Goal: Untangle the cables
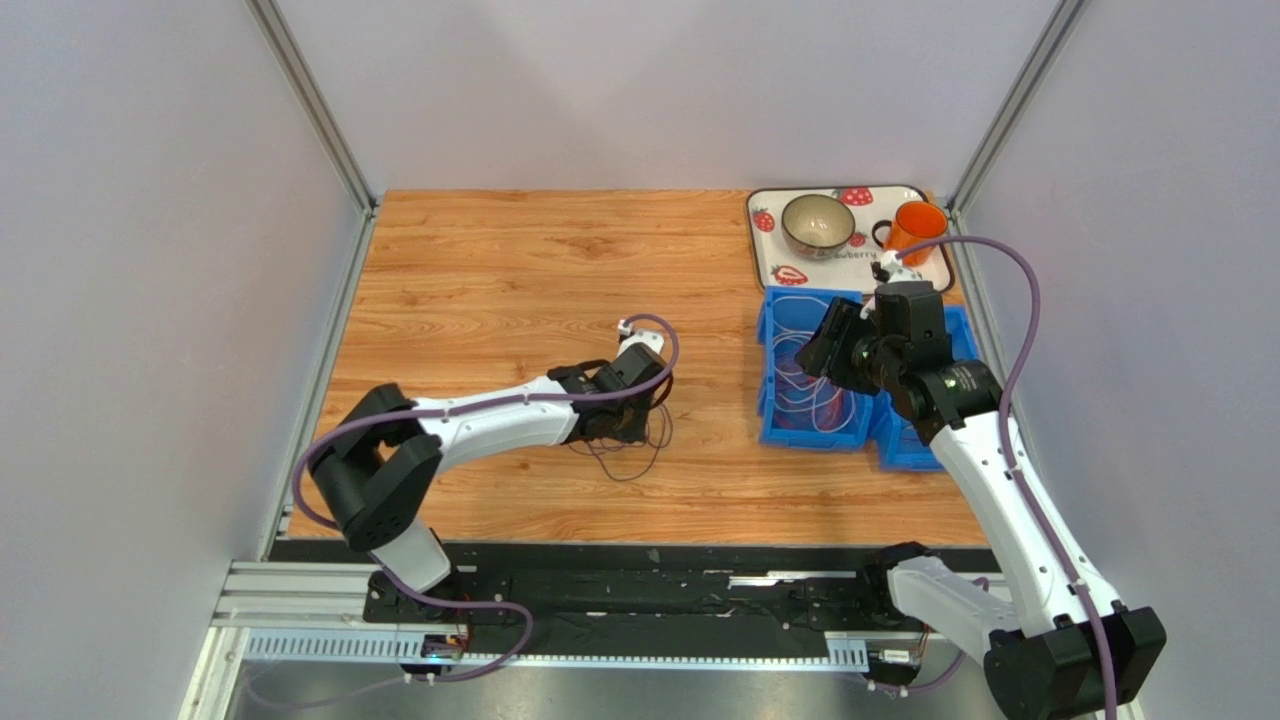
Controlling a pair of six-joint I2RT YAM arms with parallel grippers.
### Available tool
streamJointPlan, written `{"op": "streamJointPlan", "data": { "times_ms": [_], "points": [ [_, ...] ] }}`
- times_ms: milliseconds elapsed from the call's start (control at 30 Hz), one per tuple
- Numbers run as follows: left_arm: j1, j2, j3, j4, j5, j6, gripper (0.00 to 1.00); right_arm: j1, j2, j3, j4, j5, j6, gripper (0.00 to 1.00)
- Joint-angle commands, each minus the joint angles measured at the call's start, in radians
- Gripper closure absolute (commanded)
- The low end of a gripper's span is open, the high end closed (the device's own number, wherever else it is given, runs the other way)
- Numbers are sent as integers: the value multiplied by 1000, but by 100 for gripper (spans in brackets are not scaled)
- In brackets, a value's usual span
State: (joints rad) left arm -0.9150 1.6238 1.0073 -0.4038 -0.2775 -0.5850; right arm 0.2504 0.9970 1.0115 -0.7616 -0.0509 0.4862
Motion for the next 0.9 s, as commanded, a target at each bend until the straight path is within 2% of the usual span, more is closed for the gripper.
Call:
{"op": "streamJointPlan", "data": {
  "times_ms": [0, 300, 700, 867],
  "points": [
    [-4, -160, 115, -116, -9, 42, 100, 44, -17, -11, 71, -118, 28, 44],
    [-2, -281, 277, -286, 4, 73, 100, 236, 29, -30, 154, -132, 84, 44],
    [18, -367, 183, -253, 52, 47, 100, 388, 176, -77, 278, -104, 135, 45],
    [19, -456, 237, -306, 34, 69, 100, 458, 282, -42, 308, -60, 137, 45]
  ]
}}
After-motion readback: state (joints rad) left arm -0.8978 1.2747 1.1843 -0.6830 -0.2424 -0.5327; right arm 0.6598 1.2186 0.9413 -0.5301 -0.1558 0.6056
